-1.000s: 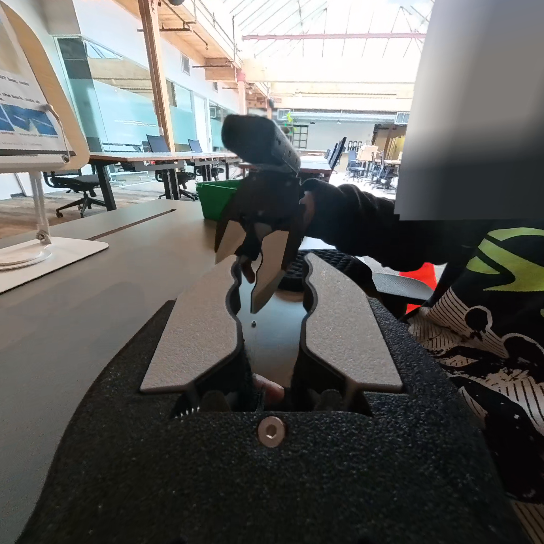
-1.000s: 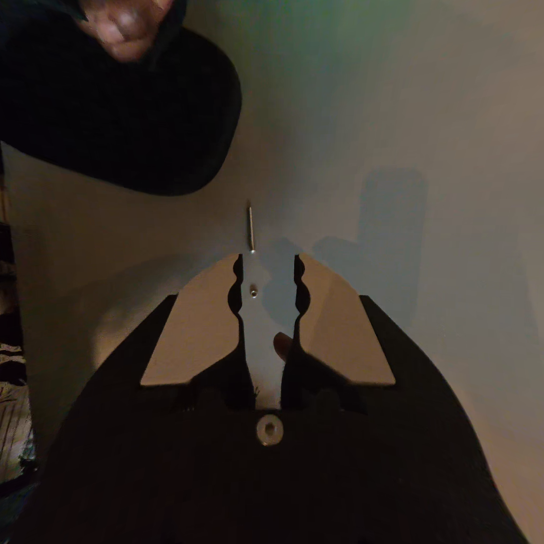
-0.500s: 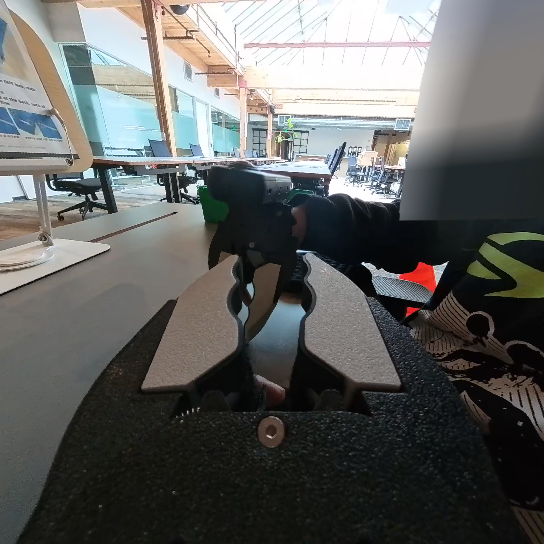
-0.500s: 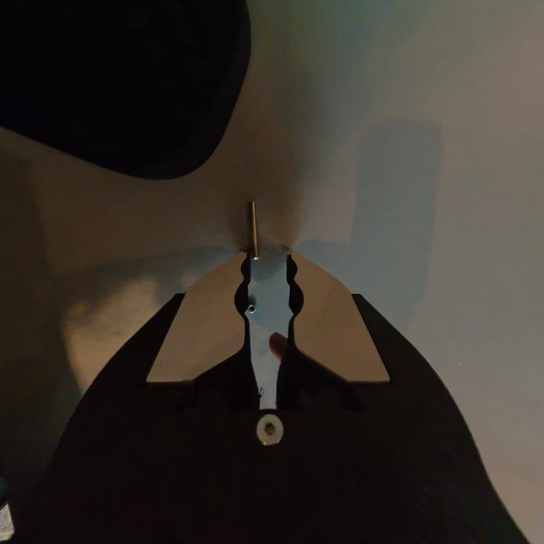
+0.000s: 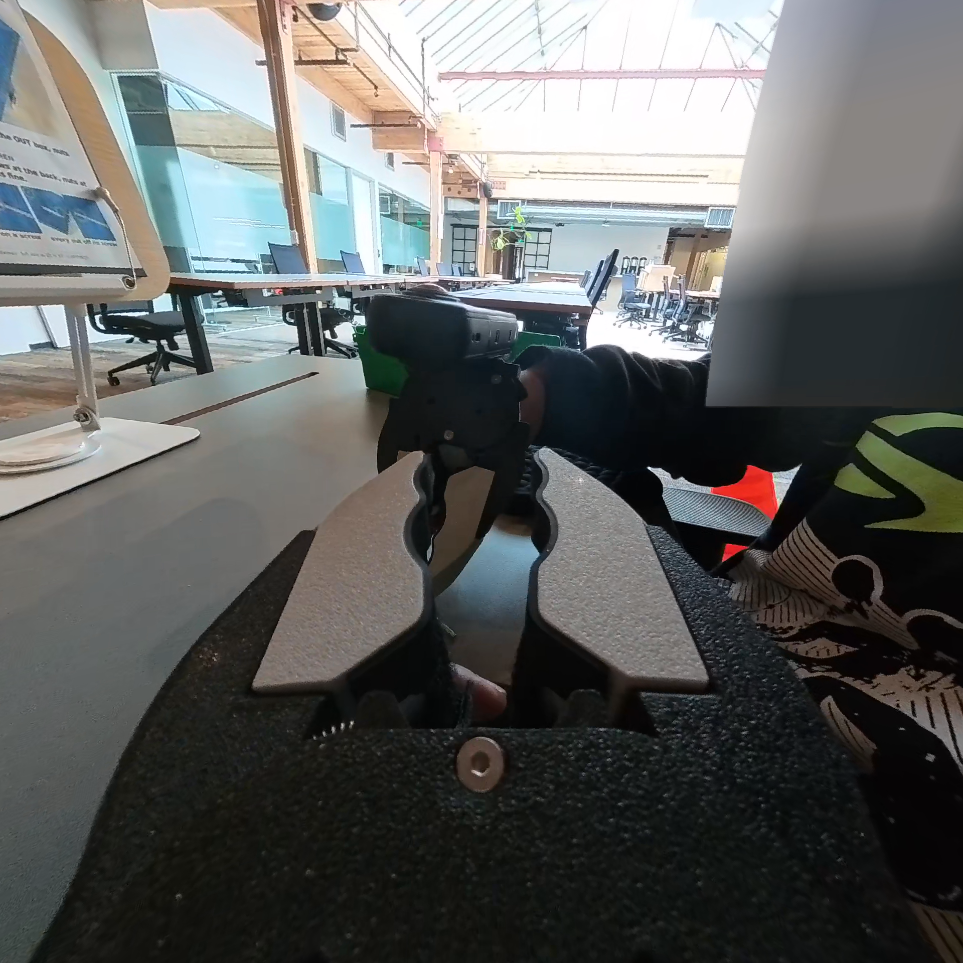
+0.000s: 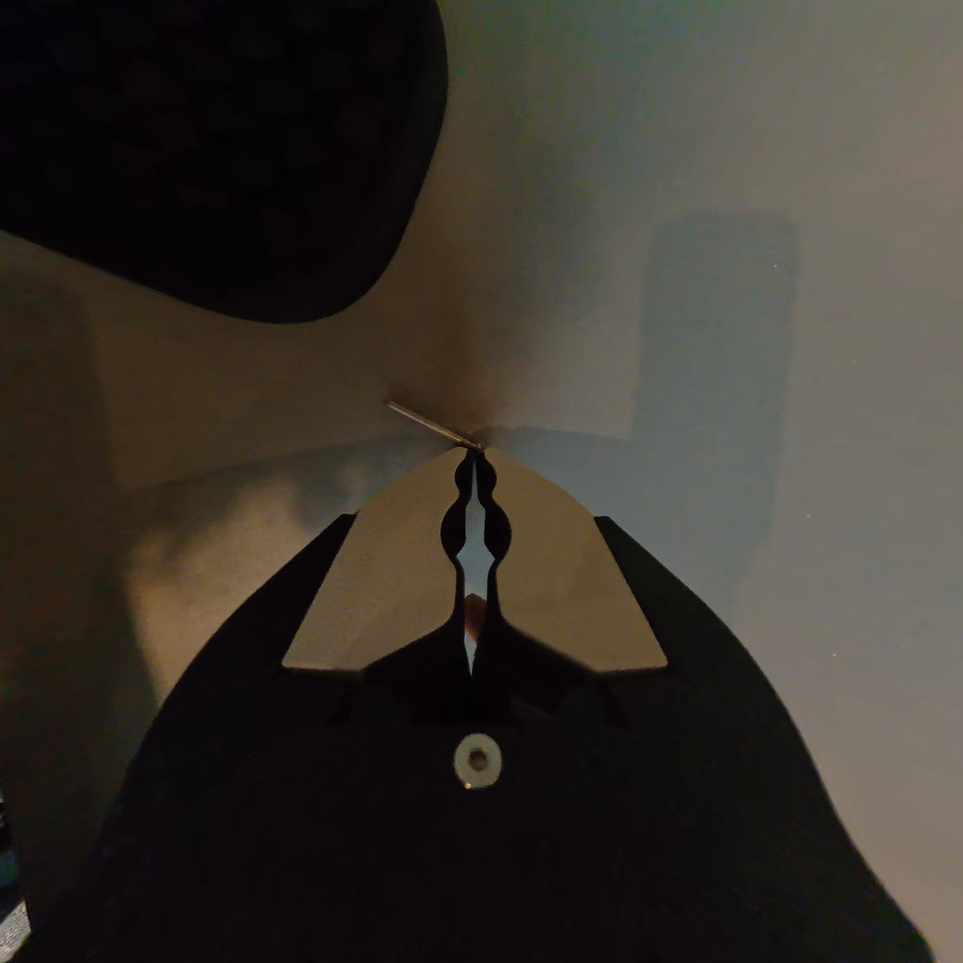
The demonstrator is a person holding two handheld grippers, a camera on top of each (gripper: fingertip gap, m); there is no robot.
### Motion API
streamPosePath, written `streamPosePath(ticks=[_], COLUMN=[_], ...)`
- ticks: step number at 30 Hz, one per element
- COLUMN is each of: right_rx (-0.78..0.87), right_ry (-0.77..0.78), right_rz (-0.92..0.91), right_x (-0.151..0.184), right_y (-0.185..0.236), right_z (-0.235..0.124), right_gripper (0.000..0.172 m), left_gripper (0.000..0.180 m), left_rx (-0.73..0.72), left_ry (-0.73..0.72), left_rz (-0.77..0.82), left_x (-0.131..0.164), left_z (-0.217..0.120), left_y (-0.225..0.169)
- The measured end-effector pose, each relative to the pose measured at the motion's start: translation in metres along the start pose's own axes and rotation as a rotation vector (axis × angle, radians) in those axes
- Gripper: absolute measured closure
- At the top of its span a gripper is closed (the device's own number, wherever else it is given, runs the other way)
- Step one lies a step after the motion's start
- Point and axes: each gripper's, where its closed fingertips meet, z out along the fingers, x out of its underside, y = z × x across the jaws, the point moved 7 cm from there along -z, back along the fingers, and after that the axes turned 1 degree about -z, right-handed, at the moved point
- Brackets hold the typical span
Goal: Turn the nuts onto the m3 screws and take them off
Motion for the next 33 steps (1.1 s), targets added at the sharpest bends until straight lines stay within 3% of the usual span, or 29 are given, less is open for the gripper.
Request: streamPosePath(ticks=[1, 33], right_rx=[-0.001, 0.012], right_ry=[-0.004, -0.097], right_rz=[0.004, 0.072], right_x=[0.0, -0.001], right_y=[0.0, 0.0], right_z=[0.0, -0.011], right_gripper=[0.172, 0.172], left_gripper=[0.146, 0.148], left_rx=[0.0, -0.019], left_ry=[0.001, -0.008], left_rz=[0.002, 0.018], left_x=[0.0, 0.0], left_z=[0.0, 0.0], left_y=[0.0, -0.001])
